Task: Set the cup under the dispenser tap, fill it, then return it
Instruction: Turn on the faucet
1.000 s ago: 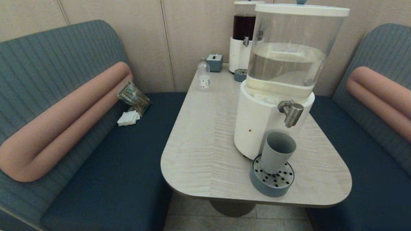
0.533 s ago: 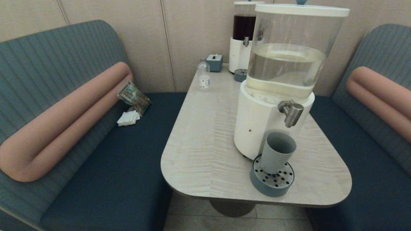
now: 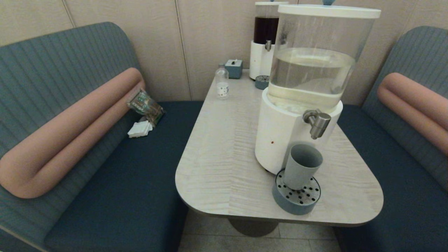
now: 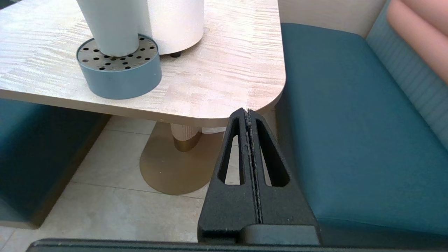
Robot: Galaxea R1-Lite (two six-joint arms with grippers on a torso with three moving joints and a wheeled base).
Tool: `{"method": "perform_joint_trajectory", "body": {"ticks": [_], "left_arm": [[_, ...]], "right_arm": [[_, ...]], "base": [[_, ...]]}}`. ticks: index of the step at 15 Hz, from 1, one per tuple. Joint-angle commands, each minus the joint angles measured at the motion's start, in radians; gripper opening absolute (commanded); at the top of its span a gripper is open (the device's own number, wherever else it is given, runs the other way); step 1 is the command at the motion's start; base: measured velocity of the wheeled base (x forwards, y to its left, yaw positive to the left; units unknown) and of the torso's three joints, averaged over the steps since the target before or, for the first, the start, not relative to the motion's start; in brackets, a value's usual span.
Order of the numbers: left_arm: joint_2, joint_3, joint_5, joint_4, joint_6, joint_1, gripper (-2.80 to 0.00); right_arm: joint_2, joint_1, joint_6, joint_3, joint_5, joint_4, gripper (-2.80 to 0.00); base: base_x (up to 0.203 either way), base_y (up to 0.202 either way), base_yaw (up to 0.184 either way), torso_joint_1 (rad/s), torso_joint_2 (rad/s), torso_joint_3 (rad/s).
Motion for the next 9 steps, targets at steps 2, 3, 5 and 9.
{"method": "perform_joint_trajectory", "body": {"ticks": [2,3,5,9], "left_arm": [[0.003,0.002,-0.001,-0.001,0.001,0.000,-2.80],[0.003,0.002,-0.001,-0.001,0.001,0.000,-2.80],[0.003,0.002,-0.001,-0.001,0.001,0.000,-2.80],[0.003,0.002,-0.001,-0.001,0.001,0.000,-2.80]], "right_arm": [[0.005,0.000,-0.011,-0.027,-0.001,0.013,-2.80],[0.028,0.000,-0.002,-0.100,0.001,0.035,-2.80],[0.114,0.003,0.067,-0.374,0.010,0.132,-2.80],[0.594,0.015,0.167,-1.159,0.045,0.370,-2.80]], "base": [[0.000,0.000,0.000,0.000,0.00,0.000],[0.000,0.000,0.000,0.000,0.00,0.000],[0.000,0.000,0.000,0.000,0.00,0.000],[0.000,0.000,0.000,0.000,0.00,0.000]]}}
